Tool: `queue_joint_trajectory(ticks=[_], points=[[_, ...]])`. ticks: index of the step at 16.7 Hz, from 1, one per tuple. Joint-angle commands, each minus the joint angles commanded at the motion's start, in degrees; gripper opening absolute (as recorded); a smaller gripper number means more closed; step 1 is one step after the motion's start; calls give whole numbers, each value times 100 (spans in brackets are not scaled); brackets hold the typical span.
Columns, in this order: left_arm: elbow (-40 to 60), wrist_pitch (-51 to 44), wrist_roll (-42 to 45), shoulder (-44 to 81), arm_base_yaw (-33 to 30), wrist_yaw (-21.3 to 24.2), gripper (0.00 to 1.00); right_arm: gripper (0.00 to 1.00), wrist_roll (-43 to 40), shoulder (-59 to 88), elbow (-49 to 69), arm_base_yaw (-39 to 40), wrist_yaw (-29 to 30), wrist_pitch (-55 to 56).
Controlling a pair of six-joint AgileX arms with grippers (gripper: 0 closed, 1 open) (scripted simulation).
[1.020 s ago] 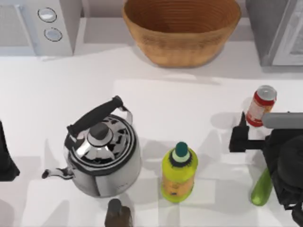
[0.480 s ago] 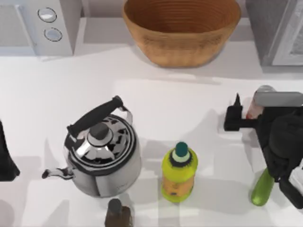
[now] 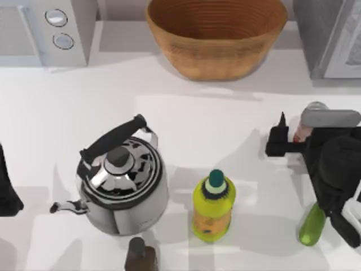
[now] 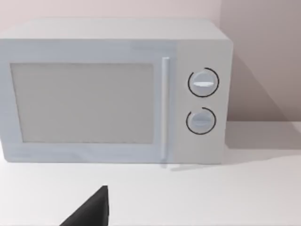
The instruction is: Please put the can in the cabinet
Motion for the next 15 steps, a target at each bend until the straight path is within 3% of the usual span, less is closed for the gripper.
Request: queue_joint_trajectory(ticks=[11,15], points=[[0,0,0,0,0,0,100,2,0,0,0,0,0,0],[0,0,0,0,0,0,100,0,0,0,0,0,0,0]])
